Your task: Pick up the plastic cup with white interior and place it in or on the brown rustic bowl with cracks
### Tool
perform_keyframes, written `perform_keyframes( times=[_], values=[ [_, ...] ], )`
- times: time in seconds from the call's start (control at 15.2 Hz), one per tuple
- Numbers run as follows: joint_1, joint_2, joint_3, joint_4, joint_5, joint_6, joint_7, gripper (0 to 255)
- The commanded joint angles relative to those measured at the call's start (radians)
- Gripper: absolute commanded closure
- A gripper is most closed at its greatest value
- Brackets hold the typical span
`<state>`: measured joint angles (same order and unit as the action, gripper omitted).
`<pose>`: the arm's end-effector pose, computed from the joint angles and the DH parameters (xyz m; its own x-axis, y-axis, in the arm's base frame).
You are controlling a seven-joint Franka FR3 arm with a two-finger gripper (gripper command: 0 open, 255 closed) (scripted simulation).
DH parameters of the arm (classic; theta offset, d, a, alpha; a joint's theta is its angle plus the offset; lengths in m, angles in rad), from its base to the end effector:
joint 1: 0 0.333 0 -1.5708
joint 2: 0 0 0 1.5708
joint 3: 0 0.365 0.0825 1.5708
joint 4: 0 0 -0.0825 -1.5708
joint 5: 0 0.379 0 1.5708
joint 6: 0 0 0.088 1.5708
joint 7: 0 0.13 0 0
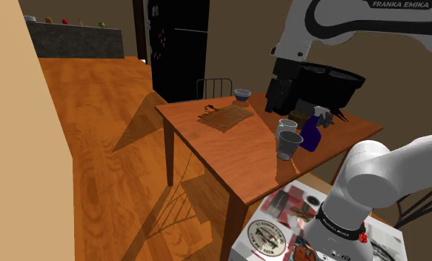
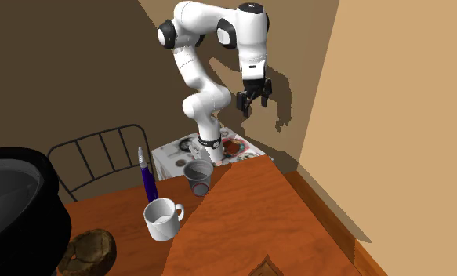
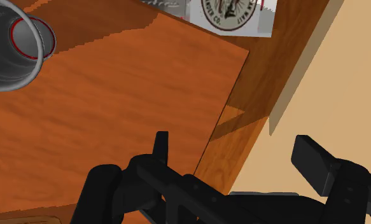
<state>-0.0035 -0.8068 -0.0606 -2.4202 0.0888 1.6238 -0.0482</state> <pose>0.2650 -0.0119 0.5828 0.9999 -0.0028 0.0154 -0.0007 -0.9913 -0.1315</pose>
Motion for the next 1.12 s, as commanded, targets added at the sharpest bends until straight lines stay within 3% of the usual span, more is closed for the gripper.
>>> perform_keyframes(
  times=[0.0,0.59,1.06],
  values=[
    [0.0,0.0,0.0,0.0,0.0,0.0,0.0,0],
    [-0.097,-0.043,-0.131,-0.209,-0.143,0.156,-0.134,0],
    [-0.19,0.001,-0.257,-0.318,-0.272,0.312,-0.242,0]
  ],
)
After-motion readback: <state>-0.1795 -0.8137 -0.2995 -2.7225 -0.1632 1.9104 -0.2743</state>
